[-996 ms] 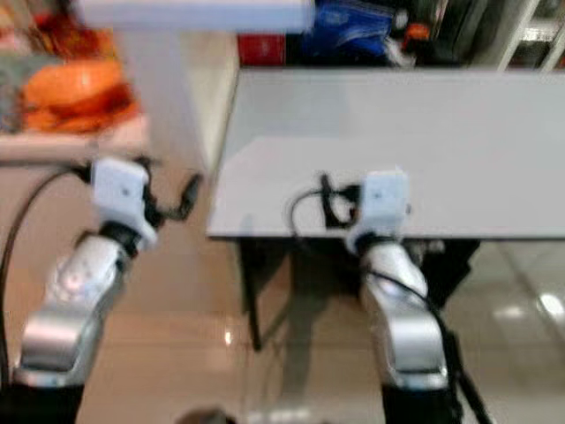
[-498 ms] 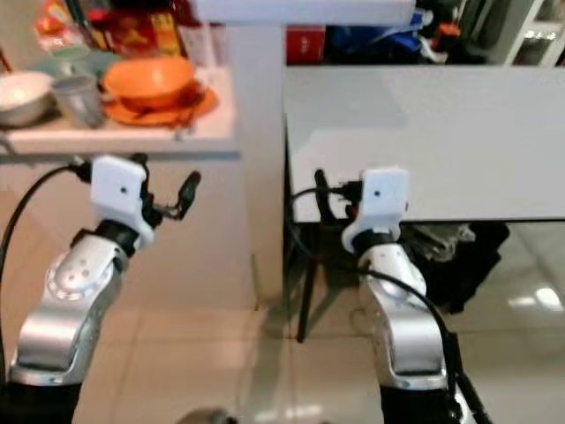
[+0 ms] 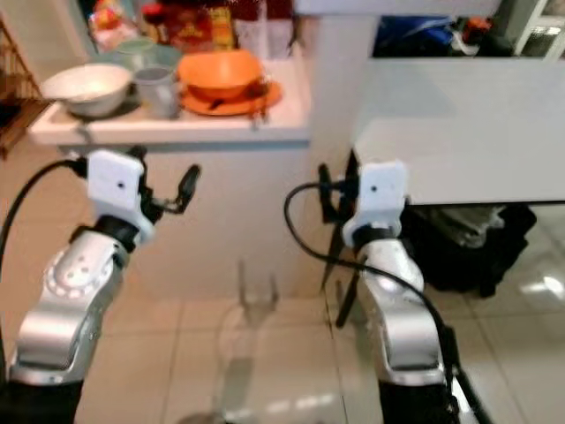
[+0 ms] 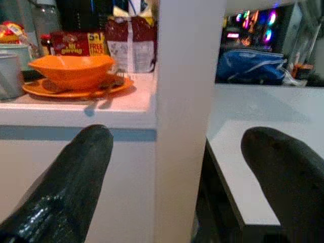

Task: Setting the table

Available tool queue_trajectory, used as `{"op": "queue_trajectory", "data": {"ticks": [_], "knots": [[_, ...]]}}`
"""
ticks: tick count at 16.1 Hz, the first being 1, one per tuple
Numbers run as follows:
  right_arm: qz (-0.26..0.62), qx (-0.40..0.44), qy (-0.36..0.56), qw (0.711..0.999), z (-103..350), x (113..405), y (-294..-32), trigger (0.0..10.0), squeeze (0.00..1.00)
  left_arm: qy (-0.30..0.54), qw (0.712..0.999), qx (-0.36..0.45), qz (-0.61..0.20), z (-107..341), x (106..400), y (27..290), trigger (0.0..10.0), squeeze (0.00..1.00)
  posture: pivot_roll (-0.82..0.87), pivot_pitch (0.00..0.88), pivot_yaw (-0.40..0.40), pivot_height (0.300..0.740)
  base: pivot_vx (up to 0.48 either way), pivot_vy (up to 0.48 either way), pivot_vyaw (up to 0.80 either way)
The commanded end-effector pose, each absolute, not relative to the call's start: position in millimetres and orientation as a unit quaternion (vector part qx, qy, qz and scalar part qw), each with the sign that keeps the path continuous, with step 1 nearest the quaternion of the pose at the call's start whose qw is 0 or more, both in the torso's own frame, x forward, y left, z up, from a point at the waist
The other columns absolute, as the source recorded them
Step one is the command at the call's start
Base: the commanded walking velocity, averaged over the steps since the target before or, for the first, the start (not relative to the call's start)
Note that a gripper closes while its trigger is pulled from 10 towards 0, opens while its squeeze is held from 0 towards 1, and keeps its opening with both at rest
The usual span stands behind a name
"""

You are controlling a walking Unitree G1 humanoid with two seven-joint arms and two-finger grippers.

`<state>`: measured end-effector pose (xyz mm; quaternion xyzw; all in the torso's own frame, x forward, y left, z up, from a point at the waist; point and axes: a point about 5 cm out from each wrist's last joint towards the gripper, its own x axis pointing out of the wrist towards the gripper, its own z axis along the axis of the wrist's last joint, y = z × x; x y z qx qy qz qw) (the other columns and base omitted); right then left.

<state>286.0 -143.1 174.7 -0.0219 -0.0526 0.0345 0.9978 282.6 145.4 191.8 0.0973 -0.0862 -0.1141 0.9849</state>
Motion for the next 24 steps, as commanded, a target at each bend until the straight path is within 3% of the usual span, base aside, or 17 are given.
{"op": "queue_trajectory", "data": {"ticks": [1, 10, 24], "knots": [[0.049, -0.009, -0.078, 0.996, 184.1, 286.8, -138.6, 10.0, 0.00, -0.091, 0.984, 0.107, -0.112, 195.7, 283.2, 147.5, 10.0, 0.00, 0.09, 0.013, 0.007, 0.740, 0.000, 0.000, 0.00], [0.060, -0.003, -0.098, 0.993, 190.6, 288.3, -137.1, 10.0, 0.00, -0.100, 0.982, 0.108, -0.120, 201.4, 283.0, 144.9, 10.0, 0.00, 0.09, 0.015, 0.002, 0.740, 0.303, 0.000, 0.18], [0.153, -0.038, -0.080, 0.984, 183.3, 287.5, -115.4, 10.0, 0.00, -0.082, 0.979, 0.111, -0.152, 193.6, 276.8, 136.0, 10.0, 0.00, 0.10, 0.021, -0.005, 0.740, 0.363, 0.000, 0.15]]}}
